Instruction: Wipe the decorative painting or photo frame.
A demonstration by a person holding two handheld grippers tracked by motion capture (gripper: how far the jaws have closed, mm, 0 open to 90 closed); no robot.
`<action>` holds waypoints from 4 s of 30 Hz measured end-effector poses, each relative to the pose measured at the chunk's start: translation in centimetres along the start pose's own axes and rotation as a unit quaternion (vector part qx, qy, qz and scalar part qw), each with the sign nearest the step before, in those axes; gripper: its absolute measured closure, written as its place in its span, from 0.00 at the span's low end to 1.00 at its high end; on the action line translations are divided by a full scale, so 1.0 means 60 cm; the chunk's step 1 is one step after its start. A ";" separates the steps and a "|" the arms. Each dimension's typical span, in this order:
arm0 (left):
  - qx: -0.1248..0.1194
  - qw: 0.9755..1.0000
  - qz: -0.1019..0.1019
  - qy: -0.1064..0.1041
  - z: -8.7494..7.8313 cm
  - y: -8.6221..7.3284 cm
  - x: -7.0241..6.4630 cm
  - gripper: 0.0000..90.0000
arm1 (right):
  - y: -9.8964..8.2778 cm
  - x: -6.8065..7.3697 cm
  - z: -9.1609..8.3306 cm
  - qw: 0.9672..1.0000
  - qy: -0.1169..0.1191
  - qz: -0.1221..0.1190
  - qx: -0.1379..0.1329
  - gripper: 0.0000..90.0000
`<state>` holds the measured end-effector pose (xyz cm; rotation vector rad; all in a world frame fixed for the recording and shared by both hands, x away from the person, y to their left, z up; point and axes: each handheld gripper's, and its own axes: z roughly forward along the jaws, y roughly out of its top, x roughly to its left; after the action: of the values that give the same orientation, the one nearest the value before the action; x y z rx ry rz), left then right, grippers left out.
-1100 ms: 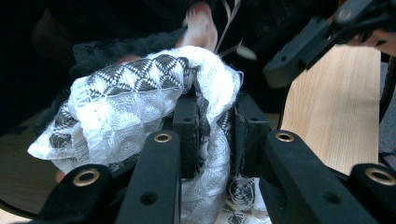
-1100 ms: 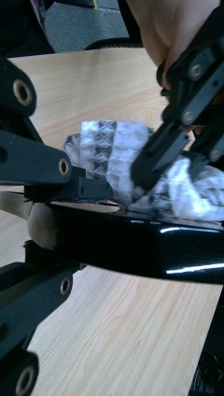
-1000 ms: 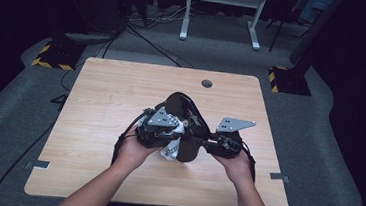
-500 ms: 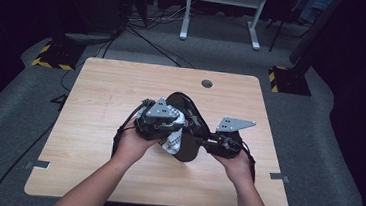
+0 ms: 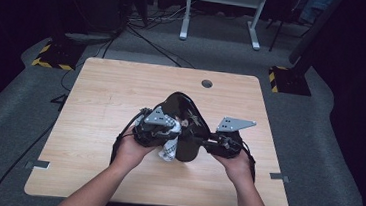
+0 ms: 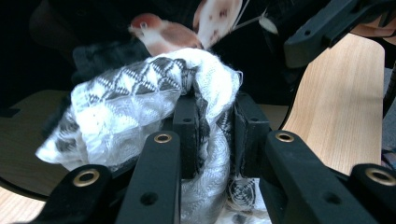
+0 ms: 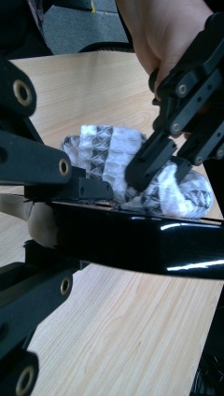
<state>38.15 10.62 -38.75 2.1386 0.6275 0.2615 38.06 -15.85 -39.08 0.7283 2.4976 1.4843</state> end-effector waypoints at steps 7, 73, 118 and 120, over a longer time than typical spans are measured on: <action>-0.036 0.999 -0.006 0.009 -0.028 0.024 0.014 0.83 | 0.000 0.001 0.000 1.000 0.002 -0.001 0.000 0.84; -0.018 0.999 -0.045 0.017 -0.018 0.001 0.057 0.82 | -0.007 -0.011 -0.015 1.000 0.011 0.001 0.005 0.83; -0.011 0.998 -0.006 0.054 -0.030 0.033 0.052 0.82 | -0.011 -0.012 -0.016 1.000 0.008 0.008 0.003 0.83; -0.008 0.998 -0.005 0.055 -0.030 0.035 0.051 0.82 | -0.011 -0.012 -0.016 1.000 0.008 0.008 0.003 0.83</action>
<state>40.72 12.42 -36.08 2.1150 0.6969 0.3797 38.12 -17.21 -39.24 0.7426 2.5160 1.4948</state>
